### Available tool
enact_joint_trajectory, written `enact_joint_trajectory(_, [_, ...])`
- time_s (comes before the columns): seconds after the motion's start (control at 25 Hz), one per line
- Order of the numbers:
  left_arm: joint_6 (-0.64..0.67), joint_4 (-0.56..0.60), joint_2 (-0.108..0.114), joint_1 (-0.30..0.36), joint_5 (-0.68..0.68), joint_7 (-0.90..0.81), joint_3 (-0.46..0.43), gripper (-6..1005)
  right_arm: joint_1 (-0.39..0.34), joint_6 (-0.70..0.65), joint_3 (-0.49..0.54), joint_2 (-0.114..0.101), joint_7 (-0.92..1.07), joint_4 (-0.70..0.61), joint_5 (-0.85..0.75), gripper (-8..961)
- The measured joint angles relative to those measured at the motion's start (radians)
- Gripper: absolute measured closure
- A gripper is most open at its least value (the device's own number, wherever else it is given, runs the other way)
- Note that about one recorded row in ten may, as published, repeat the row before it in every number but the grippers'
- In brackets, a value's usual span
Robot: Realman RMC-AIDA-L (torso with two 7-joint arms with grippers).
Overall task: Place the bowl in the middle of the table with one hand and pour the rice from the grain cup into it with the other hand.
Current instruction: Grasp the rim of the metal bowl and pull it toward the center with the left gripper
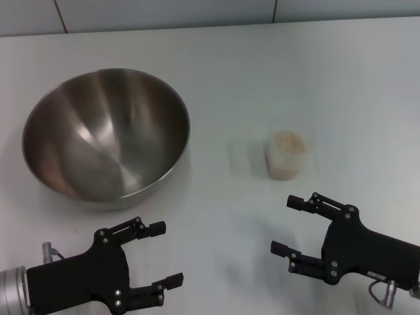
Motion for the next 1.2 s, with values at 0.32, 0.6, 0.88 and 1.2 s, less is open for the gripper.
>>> enact_joint_trajectory(0.32, [0.000,0.002,0.000,-0.001,0.000,0.000,0.000,192,0.000,0.000,0.000,0.000,0.000,0.000,0.000,156])
enact_joint_trajectory(0.6, [0.043,0.011,-0.003,-0.002,-0.004,-0.003,-0.014,197,0.000,0.001,0.000,0.000,0.000,0.000,0.000,156])
enact_joint_trajectory(0.88, [0.097,0.027,-0.014,-0.010,-0.011,-0.079,-0.343,202,0.000,0.002,0.000,0.000,0.000,0.000,0.000,156])
enact_joint_trajectory(1.2, [0.017,0.016,-0.022,-0.035,-0.012,-0.072,-0.584,207,0.000,0.000,0.000,0.000,0.000,0.000,0.000,156])
